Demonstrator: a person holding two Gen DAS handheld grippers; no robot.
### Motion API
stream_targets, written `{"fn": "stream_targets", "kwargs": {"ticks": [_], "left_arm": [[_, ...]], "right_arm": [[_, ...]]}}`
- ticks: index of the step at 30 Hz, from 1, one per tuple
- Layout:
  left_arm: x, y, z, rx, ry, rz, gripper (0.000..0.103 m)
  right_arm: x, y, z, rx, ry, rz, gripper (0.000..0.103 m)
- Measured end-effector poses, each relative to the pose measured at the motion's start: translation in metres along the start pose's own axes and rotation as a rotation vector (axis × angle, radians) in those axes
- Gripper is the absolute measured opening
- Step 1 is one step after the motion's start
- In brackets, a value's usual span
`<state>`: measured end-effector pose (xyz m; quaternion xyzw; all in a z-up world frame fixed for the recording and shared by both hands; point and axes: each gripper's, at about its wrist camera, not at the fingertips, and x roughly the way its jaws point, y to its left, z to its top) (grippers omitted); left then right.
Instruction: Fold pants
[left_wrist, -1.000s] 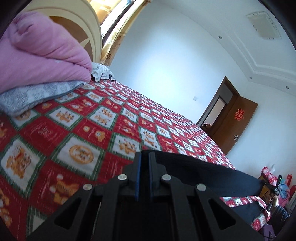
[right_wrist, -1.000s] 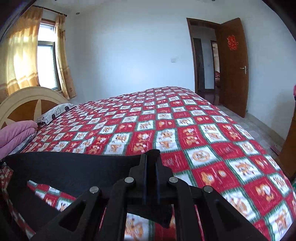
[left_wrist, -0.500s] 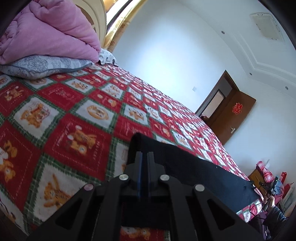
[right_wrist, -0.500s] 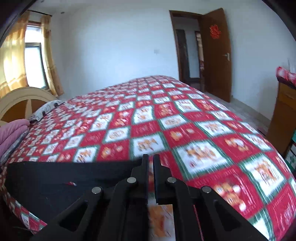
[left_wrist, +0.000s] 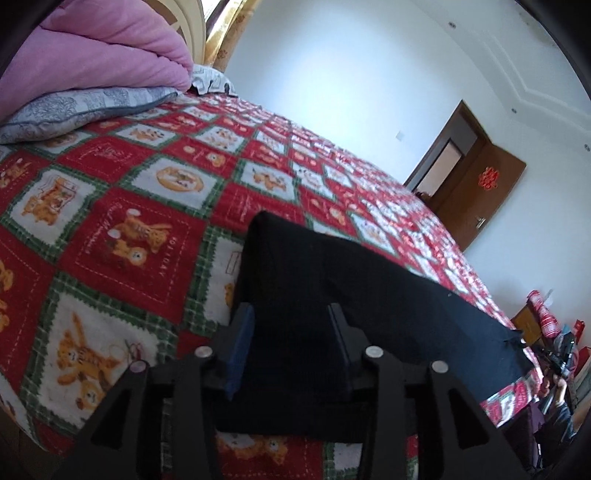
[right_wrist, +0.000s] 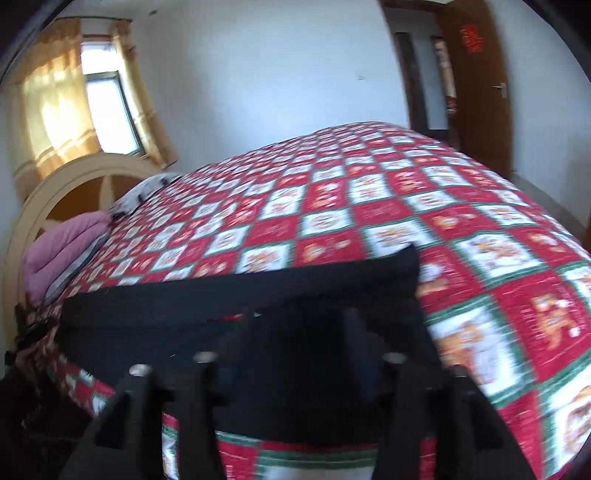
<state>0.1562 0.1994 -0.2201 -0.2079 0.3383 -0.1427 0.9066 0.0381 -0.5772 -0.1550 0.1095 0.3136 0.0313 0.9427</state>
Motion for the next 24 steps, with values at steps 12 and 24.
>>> {"fn": "stream_targets", "kwargs": {"ticks": [12, 24], "left_arm": [[0.013, 0.003, 0.006, 0.003, 0.022, 0.068, 0.037], [0.02, -0.005, 0.01, 0.039, 0.023, 0.088, 0.016]], "right_arm": [[0.015, -0.005, -0.015, 0.1, 0.046, -0.043, 0.054], [0.017, -0.023, -0.019, 0.184, 0.036, -0.067, 0.054]]}}
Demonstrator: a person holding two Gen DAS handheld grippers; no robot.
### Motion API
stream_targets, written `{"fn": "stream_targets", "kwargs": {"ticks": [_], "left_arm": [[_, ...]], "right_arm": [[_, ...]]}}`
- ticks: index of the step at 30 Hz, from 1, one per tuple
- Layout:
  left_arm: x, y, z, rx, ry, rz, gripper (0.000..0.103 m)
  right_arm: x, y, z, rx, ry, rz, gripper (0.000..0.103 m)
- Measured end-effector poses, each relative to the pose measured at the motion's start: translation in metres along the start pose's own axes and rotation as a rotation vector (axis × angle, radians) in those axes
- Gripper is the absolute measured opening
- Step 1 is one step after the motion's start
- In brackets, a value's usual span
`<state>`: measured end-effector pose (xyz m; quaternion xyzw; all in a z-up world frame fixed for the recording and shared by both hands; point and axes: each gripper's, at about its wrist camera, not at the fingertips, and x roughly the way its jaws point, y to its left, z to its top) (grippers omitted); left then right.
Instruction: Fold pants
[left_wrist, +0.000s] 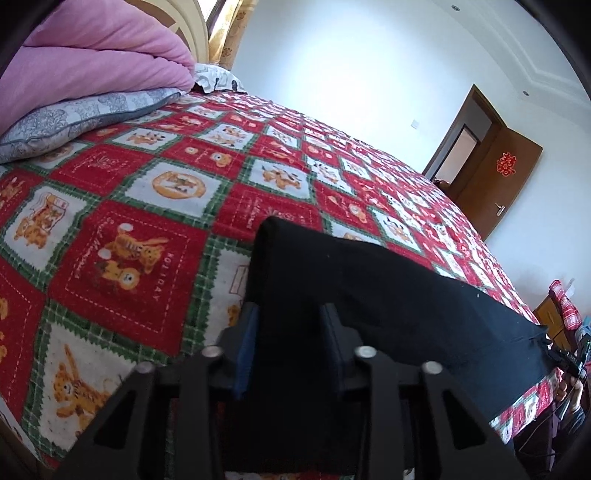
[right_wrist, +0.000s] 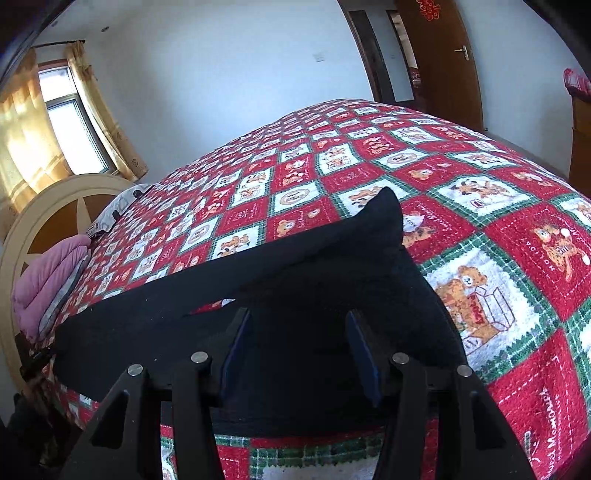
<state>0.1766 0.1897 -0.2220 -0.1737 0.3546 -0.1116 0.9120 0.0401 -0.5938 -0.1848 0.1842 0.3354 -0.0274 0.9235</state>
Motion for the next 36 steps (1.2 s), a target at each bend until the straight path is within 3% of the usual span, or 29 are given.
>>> {"fn": "stream_targets", "kwargs": {"ticks": [6, 12, 20, 27, 34, 36], "left_arm": [[-0.006, 0.007, -0.002, -0.031, -0.009, -0.032, 0.009], [-0.014, 0.009, 0.004, -0.078, -0.038, -0.076, 0.009], [-0.016, 0.007, 0.008, -0.073, -0.033, -0.096, 0.009], [-0.007, 0.005, 0.002, -0.058, -0.003, -0.087, 0.009], [-0.003, 0.01, -0.003, -0.077, 0.018, -0.084, 0.013], [-0.003, 0.009, -0.003, -0.065, 0.017, -0.086, 0.013]], "right_arm": [[-0.005, -0.007, 0.003, 0.032, -0.01, -0.046, 0.054], [-0.015, -0.043, 0.022, 0.195, -0.027, -0.113, 0.054], [-0.018, -0.052, 0.057, 0.281, -0.041, -0.013, 0.054], [0.02, -0.037, 0.078, 0.349, 0.072, -0.018, 0.054], [0.052, -0.056, 0.078, 0.471, 0.132, -0.058, 0.054], [0.057, -0.059, 0.077, 0.475, 0.138, -0.071, 0.041]]}}
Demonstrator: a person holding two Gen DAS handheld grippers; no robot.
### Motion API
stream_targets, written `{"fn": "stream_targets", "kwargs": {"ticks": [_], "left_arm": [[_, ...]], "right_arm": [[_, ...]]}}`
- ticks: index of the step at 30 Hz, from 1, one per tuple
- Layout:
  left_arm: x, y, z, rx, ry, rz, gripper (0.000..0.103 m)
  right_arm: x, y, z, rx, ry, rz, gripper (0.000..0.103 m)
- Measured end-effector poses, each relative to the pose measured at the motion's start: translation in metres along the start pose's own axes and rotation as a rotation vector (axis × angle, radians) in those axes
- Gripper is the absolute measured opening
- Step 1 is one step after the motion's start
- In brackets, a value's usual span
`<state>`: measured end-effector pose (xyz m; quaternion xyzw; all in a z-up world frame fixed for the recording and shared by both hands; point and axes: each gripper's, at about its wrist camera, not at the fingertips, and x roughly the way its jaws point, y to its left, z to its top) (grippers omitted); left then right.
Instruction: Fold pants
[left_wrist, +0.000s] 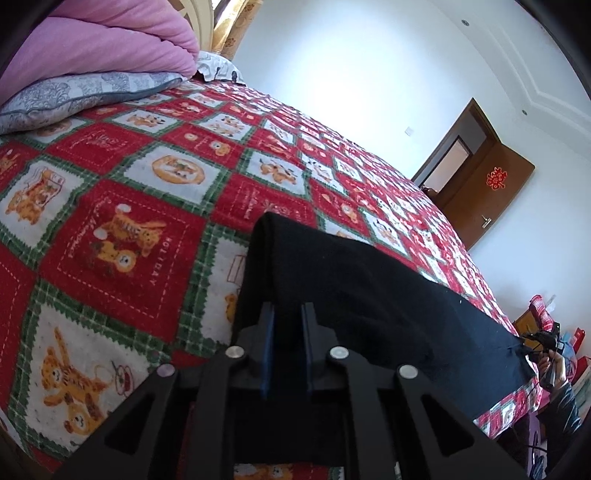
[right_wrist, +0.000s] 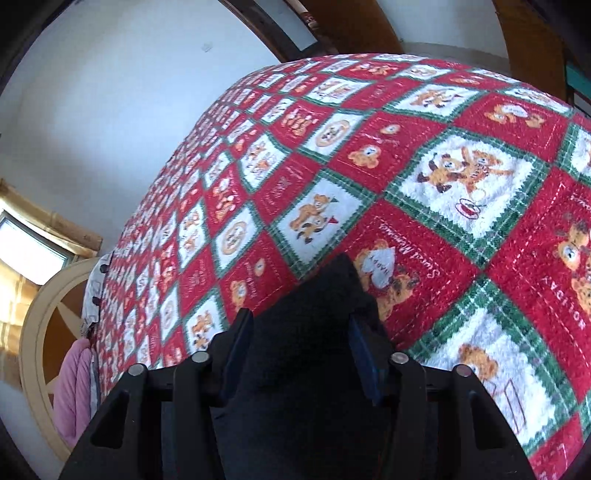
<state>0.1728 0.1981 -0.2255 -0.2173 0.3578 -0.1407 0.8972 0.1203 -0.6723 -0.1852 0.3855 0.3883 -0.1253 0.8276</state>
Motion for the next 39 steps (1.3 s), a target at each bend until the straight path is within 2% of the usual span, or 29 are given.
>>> {"fn": "stream_targets", "kwargs": {"ticks": [1, 3, 8, 13, 19, 23, 26, 28, 32, 34, 37, 39], "left_arm": [[0.0, -0.001, 0.0, 0.011, -0.001, 0.0, 0.013], [-0.001, -0.003, 0.001, 0.032, -0.005, 0.003, 0.009], [-0.005, 0.001, 0.007, 0.0, -0.02, -0.02, 0.007], [-0.014, 0.008, 0.025, -0.076, -0.059, -0.069, 0.007], [-0.033, -0.001, 0.054, -0.074, -0.108, -0.13, 0.006], [-0.05, 0.002, 0.059, -0.104, -0.119, -0.193, 0.005], [-0.055, 0.008, 0.048, -0.11, -0.099, -0.203, 0.005], [-0.054, 0.014, 0.035, -0.118, -0.073, -0.195, 0.005], [-0.041, 0.035, 0.001, -0.176, -0.006, -0.175, 0.005], [-0.039, 0.042, -0.012, -0.198, 0.004, -0.169, 0.005], [-0.039, 0.047, -0.02, -0.219, 0.004, -0.172, 0.004], [-0.042, 0.047, -0.019, -0.221, -0.004, -0.181, 0.004]], "right_arm": [[0.003, -0.002, 0.0, 0.003, 0.0, -0.013, 0.036], [0.005, -0.006, 0.001, 0.01, -0.005, -0.029, 0.006], [0.004, -0.002, 0.005, -0.019, -0.025, -0.03, 0.004], [-0.009, 0.027, 0.015, -0.094, -0.079, -0.01, 0.004], [-0.045, 0.071, 0.029, -0.157, -0.17, 0.116, 0.004], [-0.086, 0.085, 0.019, -0.196, -0.251, 0.228, 0.004], [-0.11, 0.076, -0.001, -0.225, -0.28, 0.269, 0.004], [-0.116, 0.057, -0.019, -0.22, -0.267, 0.259, 0.004], [-0.1, 0.01, -0.044, -0.179, -0.206, 0.183, 0.004], [-0.087, -0.019, -0.053, -0.117, -0.169, 0.171, 0.004], [-0.077, -0.049, -0.063, -0.046, -0.144, 0.176, 0.004], [-0.074, -0.055, -0.067, -0.034, -0.137, 0.177, 0.004]]}}
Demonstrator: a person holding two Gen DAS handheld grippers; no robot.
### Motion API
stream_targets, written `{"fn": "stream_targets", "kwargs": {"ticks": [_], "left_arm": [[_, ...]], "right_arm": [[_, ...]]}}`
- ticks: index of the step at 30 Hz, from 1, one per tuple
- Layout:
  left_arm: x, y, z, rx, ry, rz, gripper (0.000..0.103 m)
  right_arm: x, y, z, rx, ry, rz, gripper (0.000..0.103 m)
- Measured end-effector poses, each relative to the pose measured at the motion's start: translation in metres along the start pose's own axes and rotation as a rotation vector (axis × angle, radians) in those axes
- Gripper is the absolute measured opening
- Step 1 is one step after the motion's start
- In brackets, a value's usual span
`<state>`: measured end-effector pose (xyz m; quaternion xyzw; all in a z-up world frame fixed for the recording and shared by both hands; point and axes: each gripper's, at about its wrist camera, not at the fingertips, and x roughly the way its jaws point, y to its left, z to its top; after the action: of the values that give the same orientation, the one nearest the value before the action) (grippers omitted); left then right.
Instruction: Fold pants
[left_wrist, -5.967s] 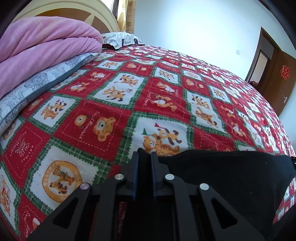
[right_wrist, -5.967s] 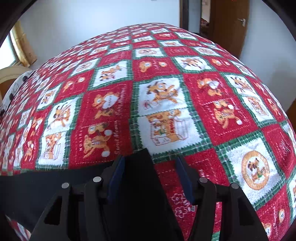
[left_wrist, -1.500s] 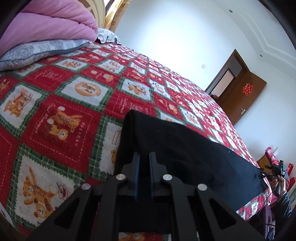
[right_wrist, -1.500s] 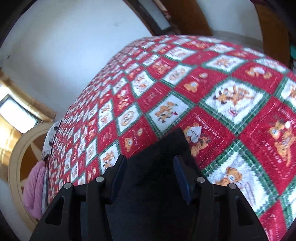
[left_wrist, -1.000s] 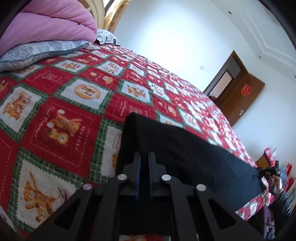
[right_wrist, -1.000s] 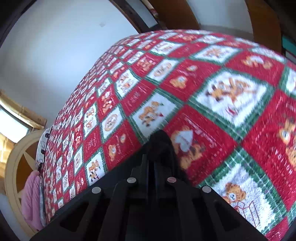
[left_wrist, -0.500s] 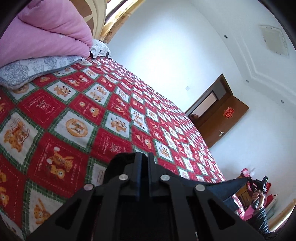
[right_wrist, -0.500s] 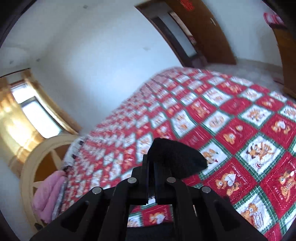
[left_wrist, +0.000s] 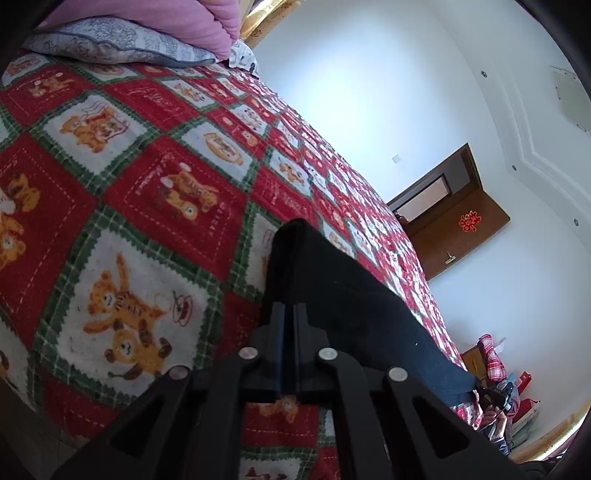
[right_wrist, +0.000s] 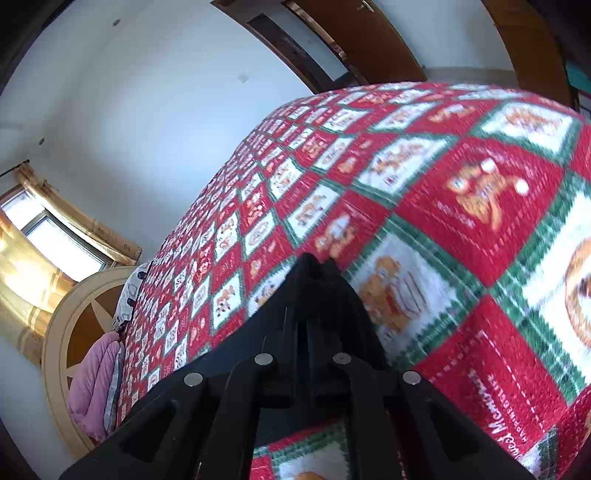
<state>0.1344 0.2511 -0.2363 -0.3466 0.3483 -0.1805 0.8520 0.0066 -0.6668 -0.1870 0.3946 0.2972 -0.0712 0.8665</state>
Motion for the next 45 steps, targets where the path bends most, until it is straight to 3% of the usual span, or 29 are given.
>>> {"fn": "stream_targets", "kwargs": {"ticks": [7, 10, 12, 17, 19, 22, 23, 24, 26, 28, 30, 33, 39, 40, 41, 43, 45], "left_arm": [[-0.009, -0.007, 0.008, 0.014, -0.022, -0.027, 0.003], [-0.012, 0.009, 0.007, -0.028, -0.032, -0.01, 0.001], [-0.014, 0.02, 0.005, -0.055, -0.031, -0.002, 0.001], [-0.018, 0.026, -0.002, -0.04, -0.035, 0.068, 0.002], [-0.019, 0.023, -0.003, -0.008, -0.032, 0.105, 0.002], [-0.016, 0.018, -0.006, 0.025, -0.012, 0.129, 0.011], [-0.016, 0.015, -0.007, 0.041, -0.011, 0.132, 0.014], [-0.015, 0.012, -0.008, 0.055, -0.01, 0.133, 0.015], [-0.01, 0.002, -0.01, 0.091, -0.004, 0.118, 0.023], [-0.004, -0.006, -0.011, 0.112, 0.005, 0.112, 0.031], [0.005, -0.012, -0.011, 0.124, 0.019, 0.105, 0.032], [0.011, -0.014, -0.011, 0.112, 0.016, 0.1, 0.035], [0.001, -0.027, -0.008, 0.146, -0.017, 0.099, 0.038], [-0.002, -0.029, -0.007, 0.16, -0.023, 0.11, 0.048], [-0.003, -0.031, -0.006, 0.168, -0.031, 0.117, 0.063], [-0.007, -0.032, -0.006, 0.18, -0.06, 0.14, 0.079], [-0.006, -0.03, -0.004, 0.179, -0.067, 0.146, 0.08]], "right_arm": [[-0.022, 0.0, -0.003, 0.015, -0.057, 0.12, 0.004], [-0.011, -0.017, -0.01, 0.034, -0.025, 0.019, 0.004], [-0.008, -0.023, -0.014, 0.038, -0.032, 0.022, 0.003], [-0.006, -0.001, -0.016, -0.074, 0.015, -0.075, 0.007], [-0.009, 0.005, -0.019, -0.105, 0.018, -0.11, 0.012], [-0.021, 0.008, -0.024, -0.12, -0.021, -0.158, 0.026], [-0.023, 0.007, -0.023, -0.124, -0.03, -0.172, 0.032], [-0.027, 0.009, -0.024, -0.129, -0.043, -0.191, 0.046], [-0.036, 0.016, -0.028, -0.153, -0.087, -0.261, 0.059], [-0.047, 0.027, -0.032, -0.199, -0.139, -0.32, 0.059], [-0.052, 0.041, -0.035, -0.241, -0.165, -0.339, 0.059], [-0.052, 0.077, -0.05, -0.366, -0.18, -0.306, 0.059], [-0.004, 0.17, -0.128, -0.826, -0.047, -0.208, 0.059], [0.006, 0.186, -0.147, -0.916, -0.033, -0.199, 0.059], [0.016, 0.199, -0.166, -1.001, -0.015, -0.184, 0.059], [0.031, 0.218, -0.198, -1.121, 0.013, -0.157, 0.059], [0.046, 0.234, -0.227, -1.227, 0.034, -0.129, 0.059]]}}
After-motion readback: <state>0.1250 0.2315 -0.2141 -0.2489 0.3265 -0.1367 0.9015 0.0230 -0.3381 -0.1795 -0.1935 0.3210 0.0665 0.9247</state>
